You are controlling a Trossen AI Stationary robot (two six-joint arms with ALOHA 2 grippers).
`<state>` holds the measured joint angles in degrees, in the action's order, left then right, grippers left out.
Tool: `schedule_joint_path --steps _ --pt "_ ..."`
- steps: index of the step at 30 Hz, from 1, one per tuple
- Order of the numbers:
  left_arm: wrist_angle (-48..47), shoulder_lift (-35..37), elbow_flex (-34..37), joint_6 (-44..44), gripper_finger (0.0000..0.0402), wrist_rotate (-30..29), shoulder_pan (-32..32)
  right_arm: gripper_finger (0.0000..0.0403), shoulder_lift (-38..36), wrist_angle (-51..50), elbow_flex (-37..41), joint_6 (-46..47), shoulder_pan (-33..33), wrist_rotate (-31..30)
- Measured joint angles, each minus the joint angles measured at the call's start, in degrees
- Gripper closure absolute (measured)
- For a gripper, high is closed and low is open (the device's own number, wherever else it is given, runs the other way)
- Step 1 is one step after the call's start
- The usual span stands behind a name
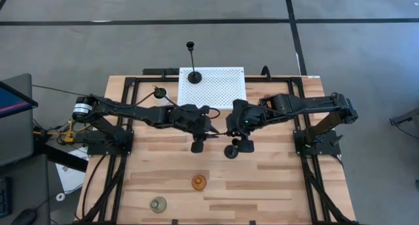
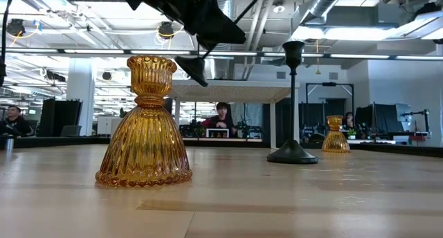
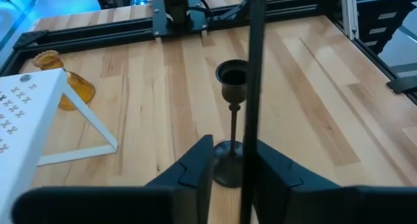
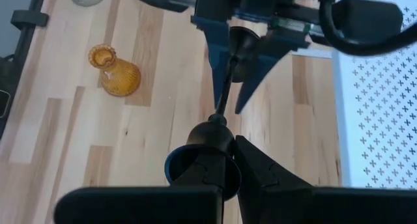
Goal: Pick & Place candle stick holders
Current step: Put the bottom black candle holder on the shelf aligned with the other black candle holder
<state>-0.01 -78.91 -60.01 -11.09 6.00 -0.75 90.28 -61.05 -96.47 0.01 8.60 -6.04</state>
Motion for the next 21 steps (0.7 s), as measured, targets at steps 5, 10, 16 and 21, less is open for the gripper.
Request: schedule_joint_path --steps 5,10,16,21 --pt "-0.24 0.00 0.00 0.01 0.0363 0.18 -0.01 0.0400 0.02 -0.25 -0.02 0.00 0.00 -0.09" --pt "-0.35 0.00 0.00 -0.26 0.0389 0.28 -0.04 0.0400 0.02 -0.29 0.00 0.00 -0.04 -0.05" --pt "-0.44 0.00 -0.02 0.13 0.0373 0.05 0.00 0.0399 0.02 -0.27 -0.01 0.00 -0.02 -0.11" --pt "-0.52 0.00 -0.02 -0.09 0.0390 0.22 -0.02 0.0392 0.02 -0.29 0.00 0.00 -0.02 -0.04"
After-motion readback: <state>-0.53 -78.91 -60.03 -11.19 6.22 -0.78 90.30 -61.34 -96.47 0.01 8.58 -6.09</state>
